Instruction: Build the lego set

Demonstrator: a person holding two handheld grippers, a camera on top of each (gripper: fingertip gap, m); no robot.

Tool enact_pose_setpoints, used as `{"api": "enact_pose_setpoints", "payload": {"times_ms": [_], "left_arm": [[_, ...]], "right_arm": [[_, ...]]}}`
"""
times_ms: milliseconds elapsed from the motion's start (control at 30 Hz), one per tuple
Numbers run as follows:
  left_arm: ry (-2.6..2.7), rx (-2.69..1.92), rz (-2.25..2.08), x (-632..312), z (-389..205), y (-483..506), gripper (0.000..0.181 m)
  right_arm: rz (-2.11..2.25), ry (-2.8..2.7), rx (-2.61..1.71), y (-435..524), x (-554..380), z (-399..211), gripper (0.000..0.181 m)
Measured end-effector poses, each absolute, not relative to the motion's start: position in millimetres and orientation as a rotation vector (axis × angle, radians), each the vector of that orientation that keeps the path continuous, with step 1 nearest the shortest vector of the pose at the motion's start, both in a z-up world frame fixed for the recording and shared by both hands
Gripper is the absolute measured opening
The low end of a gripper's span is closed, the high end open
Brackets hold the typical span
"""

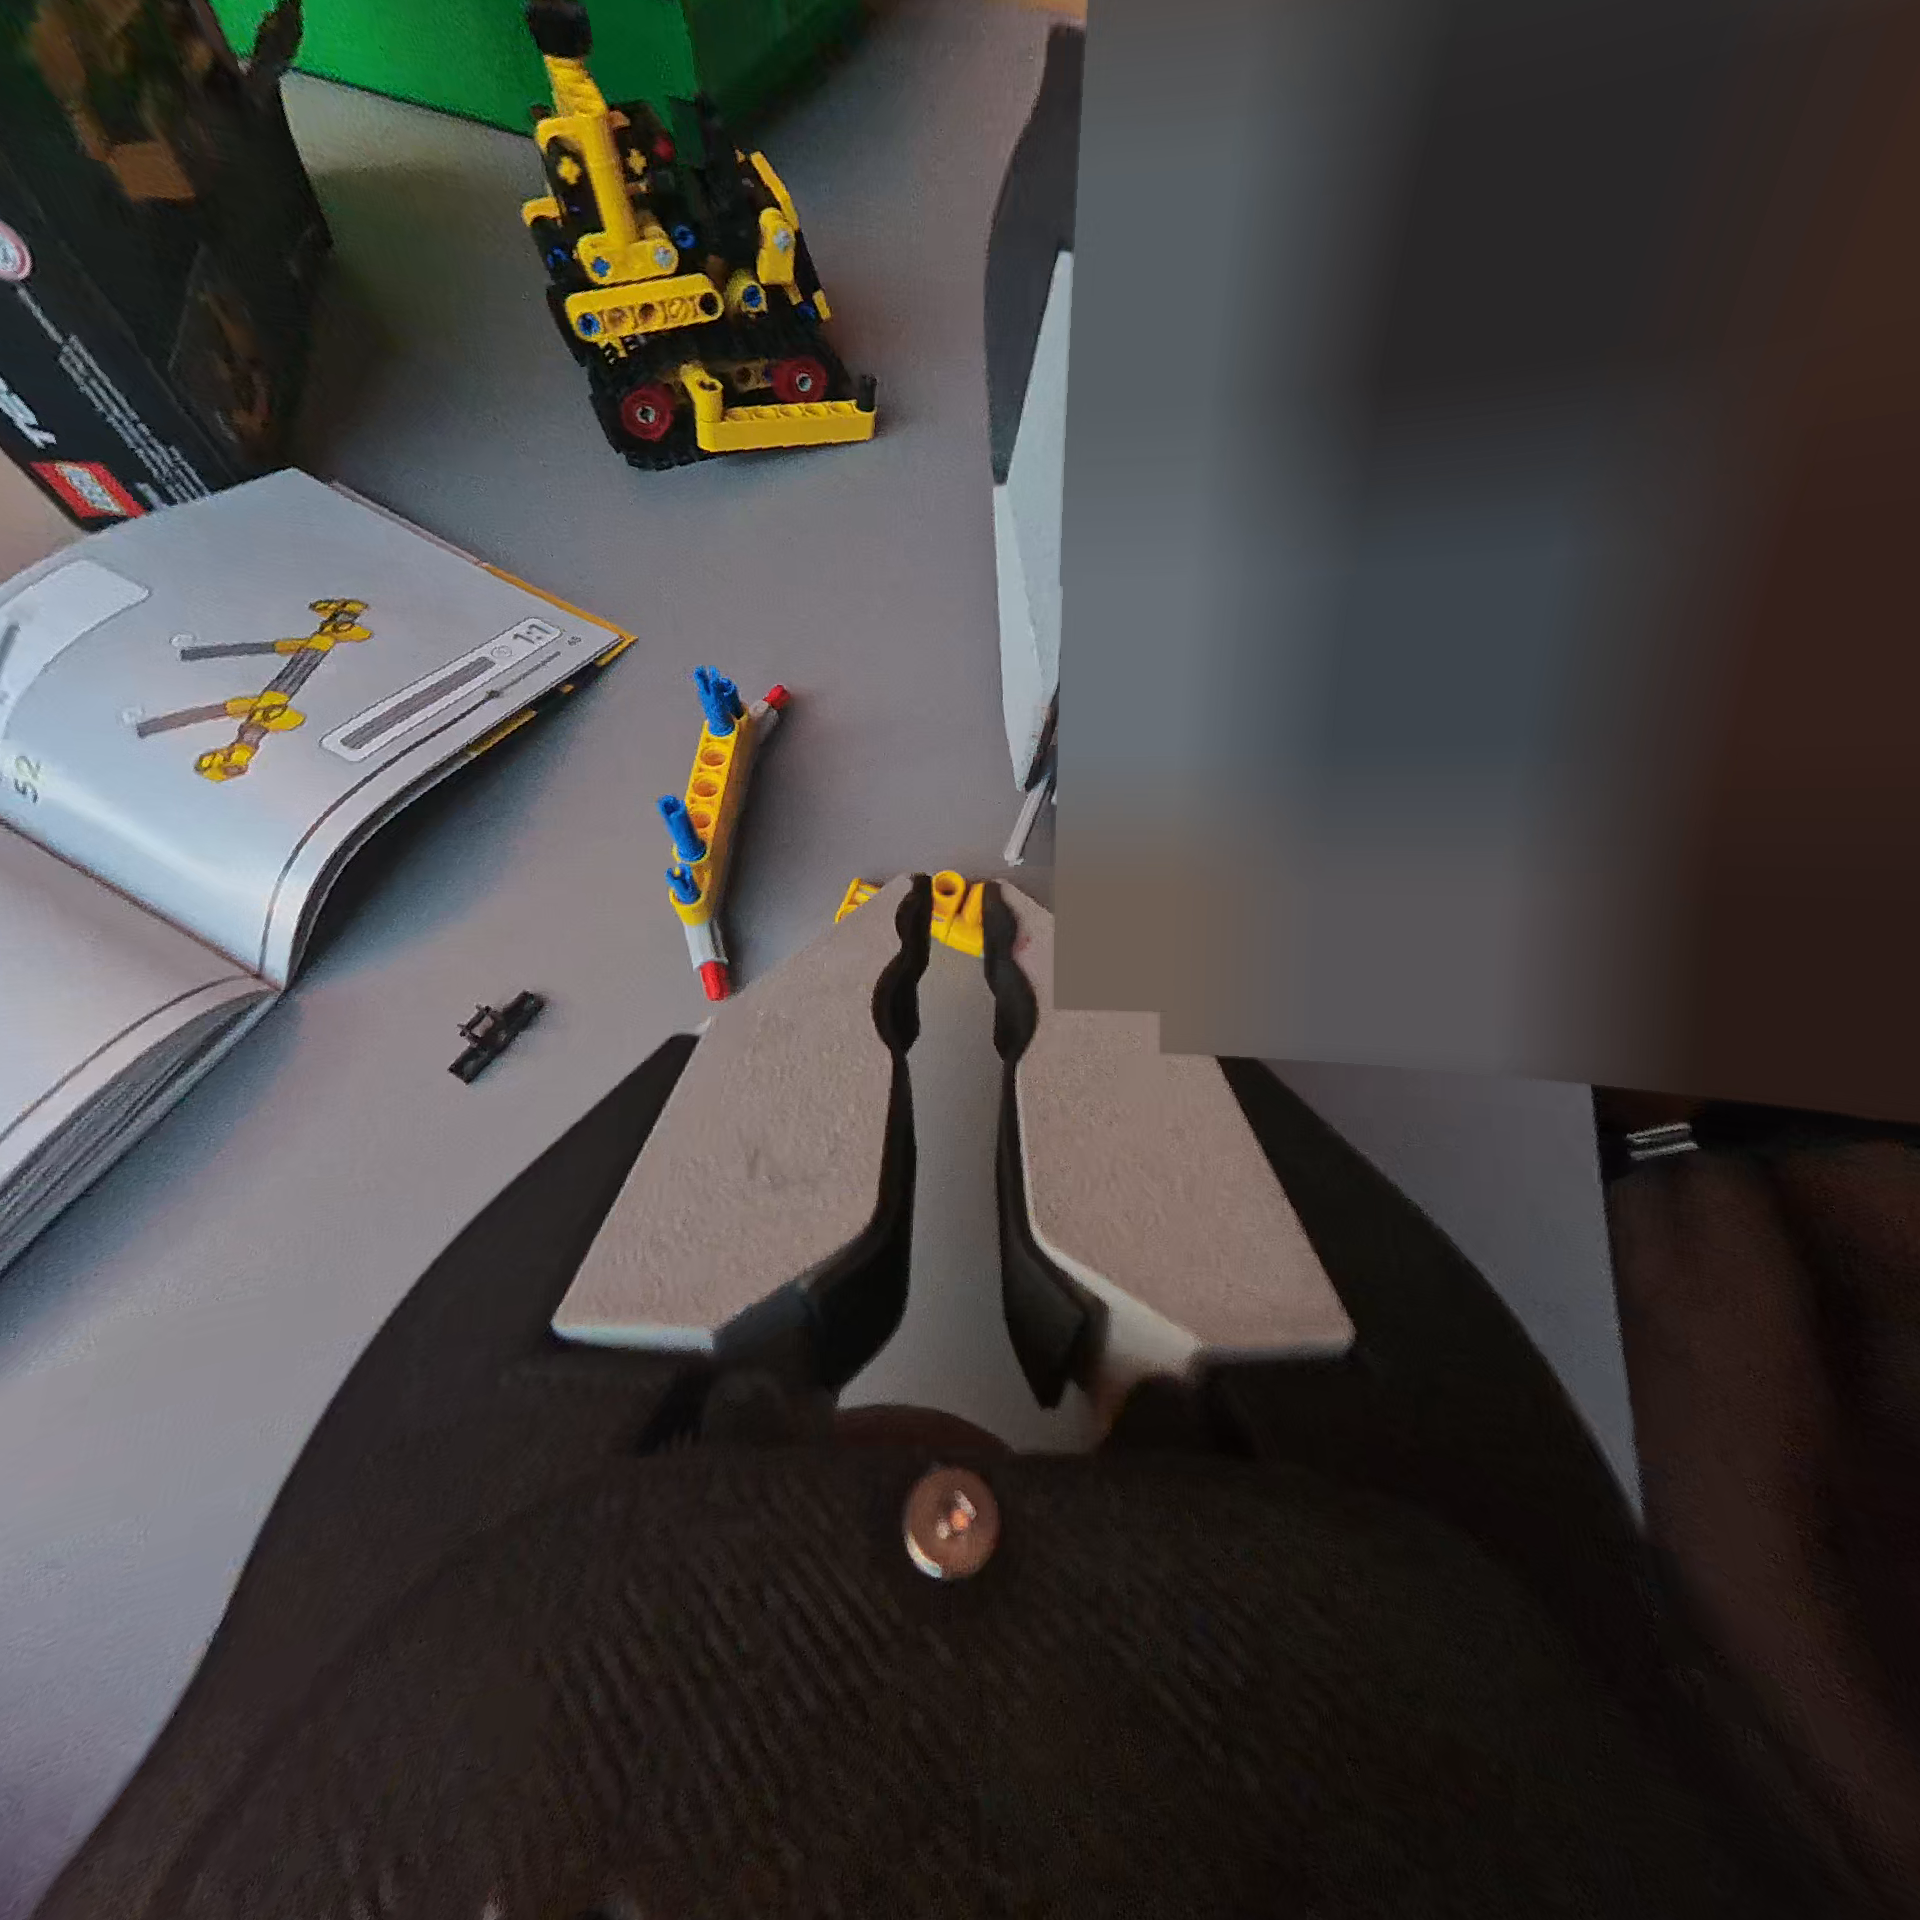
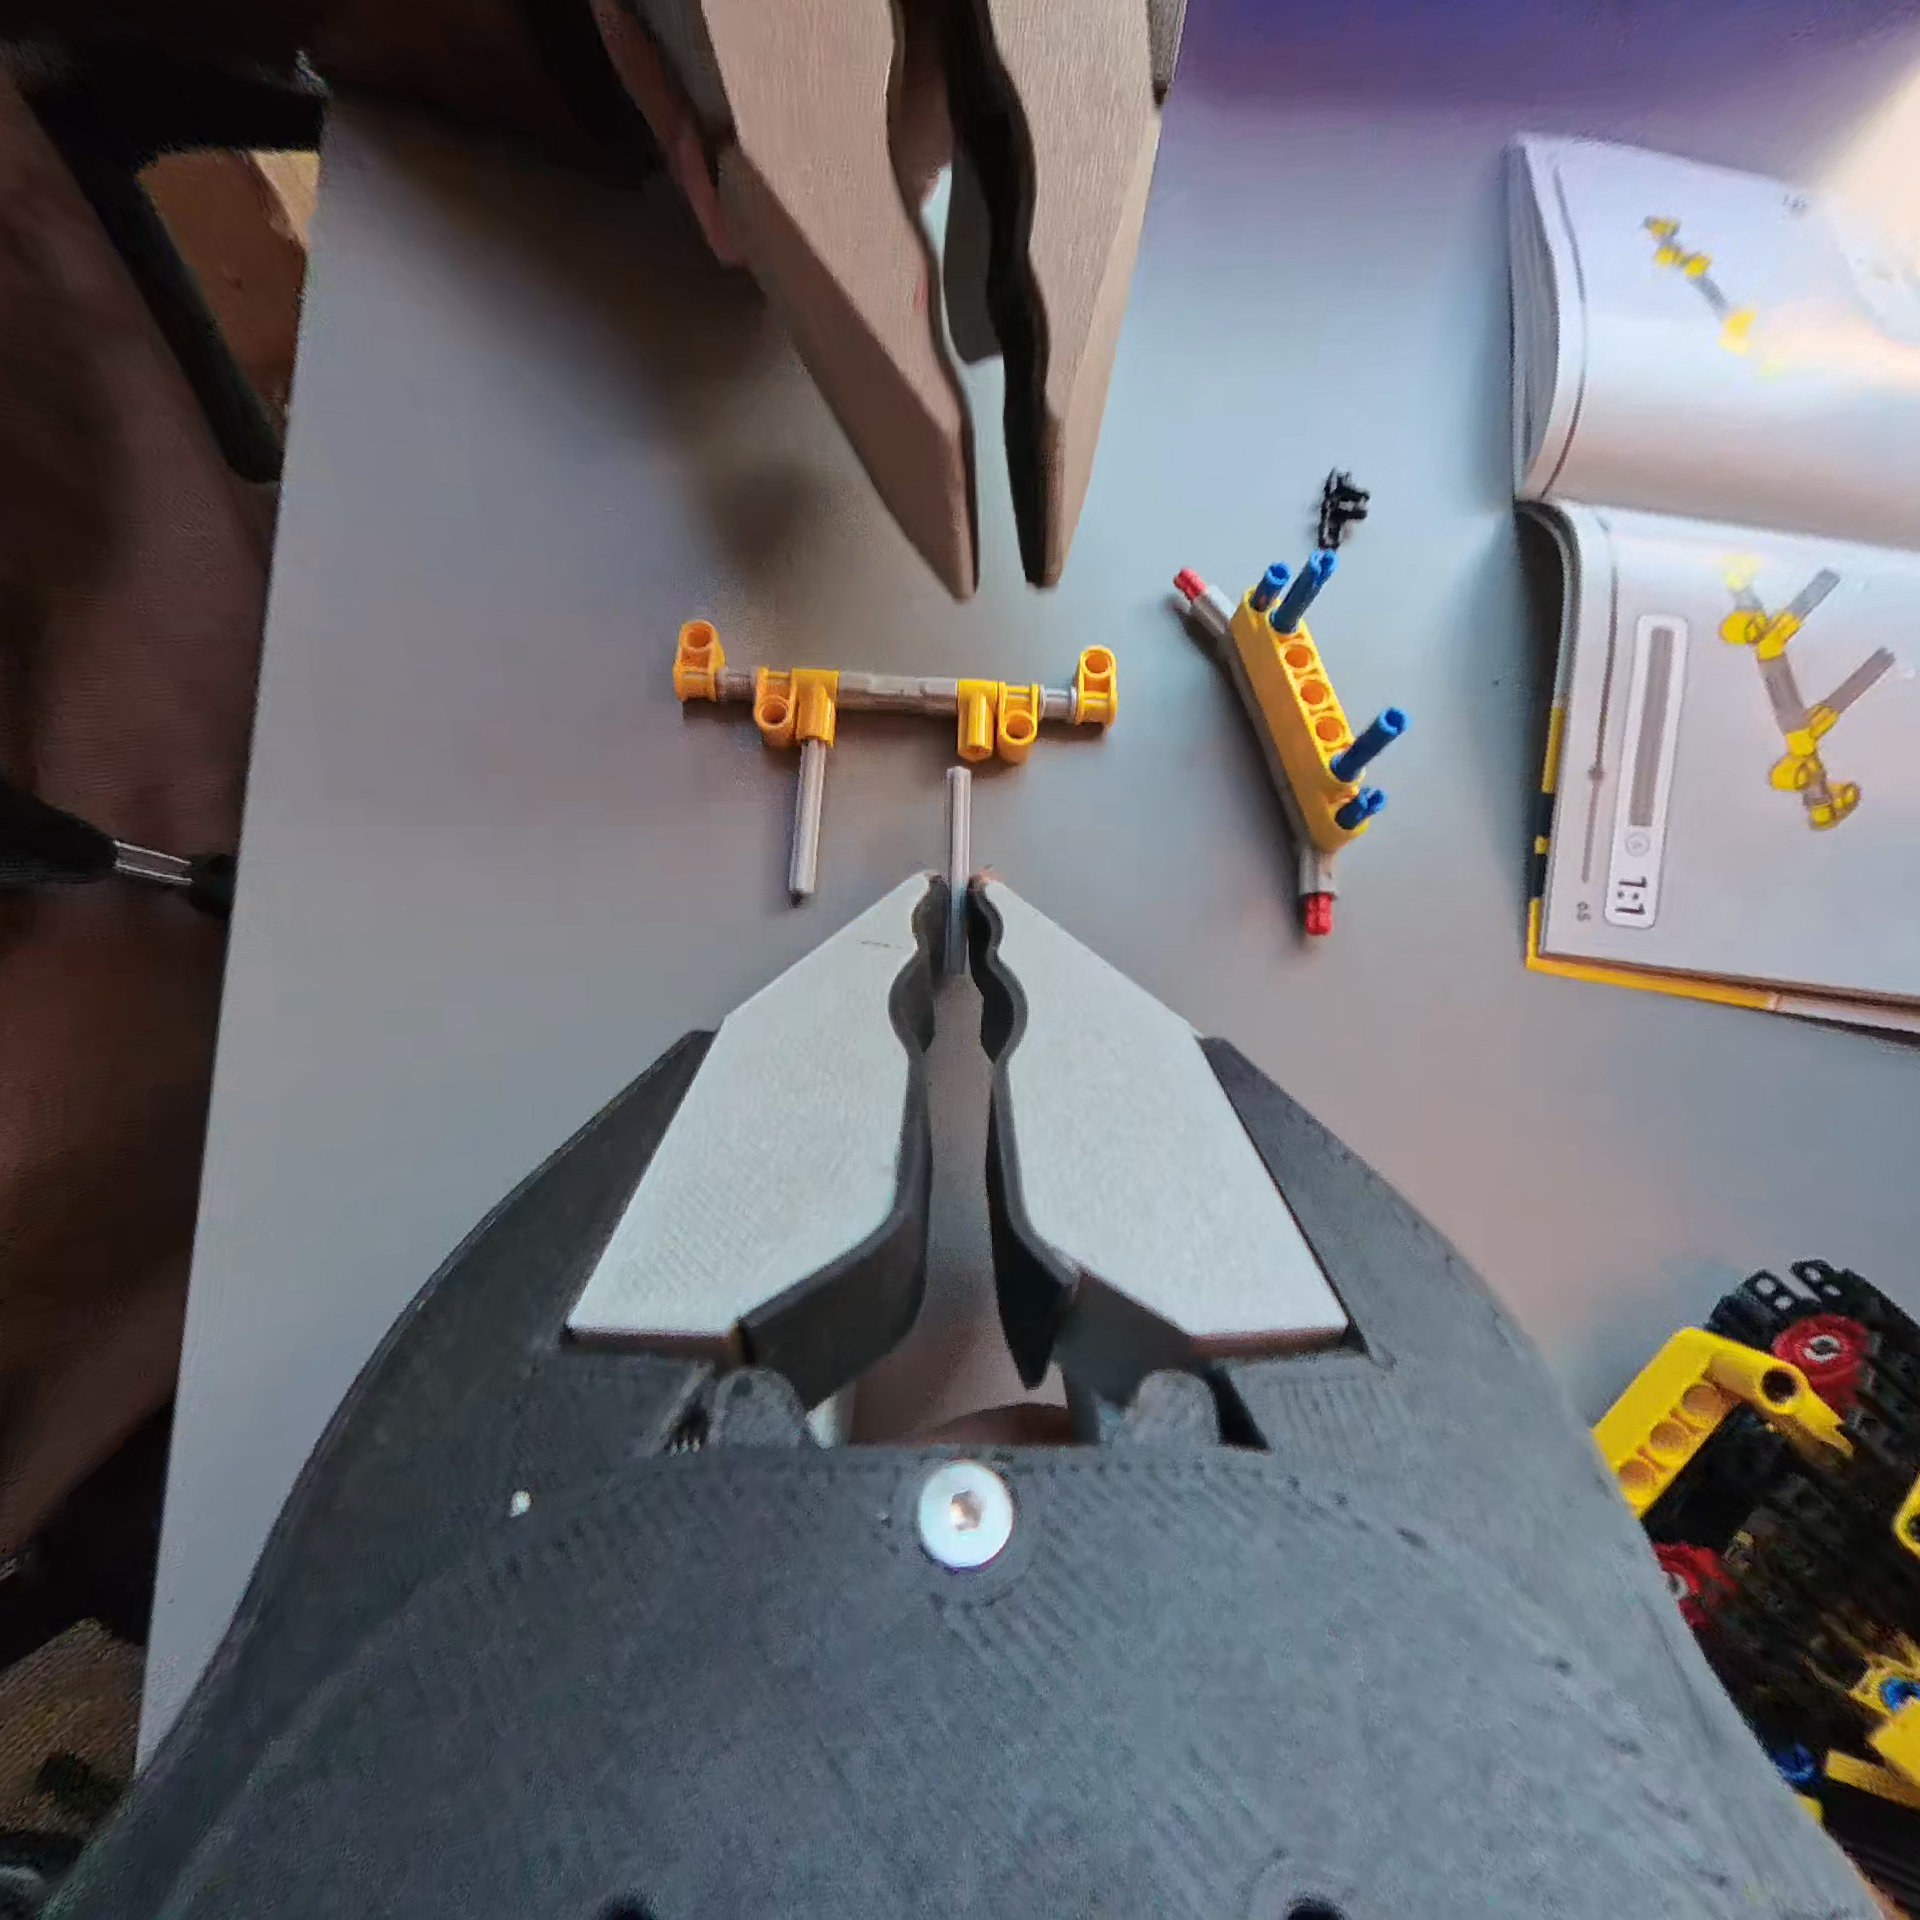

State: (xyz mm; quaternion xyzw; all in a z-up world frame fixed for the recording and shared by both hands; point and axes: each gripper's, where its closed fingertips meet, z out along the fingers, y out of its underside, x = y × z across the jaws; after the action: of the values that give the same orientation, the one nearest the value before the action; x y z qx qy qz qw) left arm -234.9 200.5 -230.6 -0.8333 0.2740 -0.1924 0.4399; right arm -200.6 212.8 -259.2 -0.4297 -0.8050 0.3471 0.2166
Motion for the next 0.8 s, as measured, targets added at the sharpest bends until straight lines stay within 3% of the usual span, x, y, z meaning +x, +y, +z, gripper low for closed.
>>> {"api": "enact_pose_setpoints", "payload": {"times_ms": [800], "left_arm": [[0.606,-2.280,-0.663,-229.6,-255.9,196.9,0.002]], "right_arm": [[0.906,-2.257,-1.200,213.3,-206.5,-261.7,0.000]]}}
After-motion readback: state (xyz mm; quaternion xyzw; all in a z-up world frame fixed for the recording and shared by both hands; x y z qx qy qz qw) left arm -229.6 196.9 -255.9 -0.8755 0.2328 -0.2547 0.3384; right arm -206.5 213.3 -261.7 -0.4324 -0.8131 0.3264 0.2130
